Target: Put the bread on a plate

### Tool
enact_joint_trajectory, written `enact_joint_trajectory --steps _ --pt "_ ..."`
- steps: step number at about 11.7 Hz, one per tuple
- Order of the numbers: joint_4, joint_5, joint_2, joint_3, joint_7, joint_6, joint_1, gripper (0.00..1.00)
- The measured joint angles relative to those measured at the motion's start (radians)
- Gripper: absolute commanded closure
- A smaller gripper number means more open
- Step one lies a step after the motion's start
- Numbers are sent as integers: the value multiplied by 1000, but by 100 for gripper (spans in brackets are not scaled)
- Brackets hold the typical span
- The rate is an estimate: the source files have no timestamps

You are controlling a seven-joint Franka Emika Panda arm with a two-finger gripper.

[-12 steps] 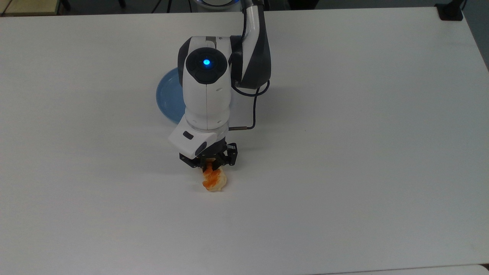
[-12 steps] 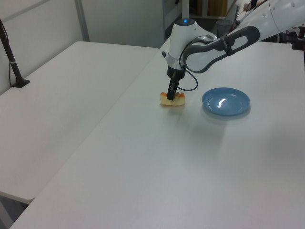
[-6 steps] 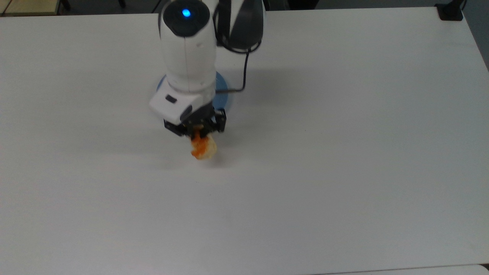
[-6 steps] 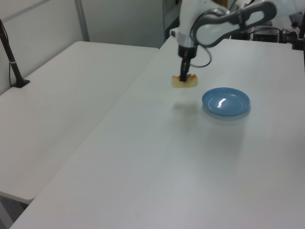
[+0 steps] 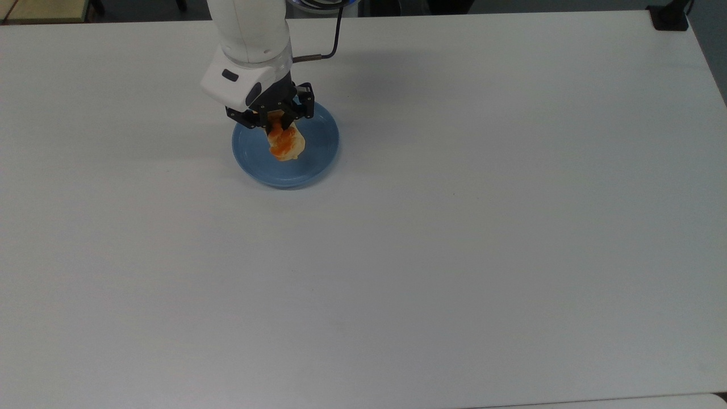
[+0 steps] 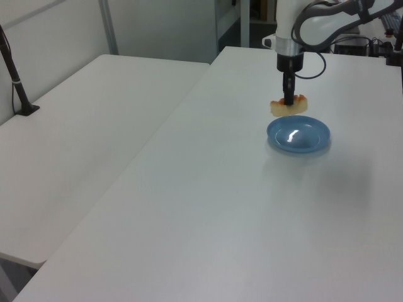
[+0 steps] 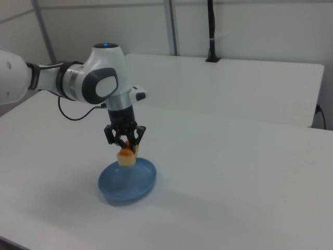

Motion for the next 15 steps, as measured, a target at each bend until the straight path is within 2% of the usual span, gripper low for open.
enact_joint_trajectory --steps 4,5,6,8,13,15 --pt "-50 -18 1 0 -3 0 -16 67" --pt "-70 -38 5 0 -2 0 -14 58" --pt "-82 -49 11 0 -2 0 -12 42" --pt "-85 -52 18 0 -1 1 -10 0" --pt "-80 -52 13 0 0 1 -20 0" --pt "-14 -52 4 0 16 -41 -20 0"
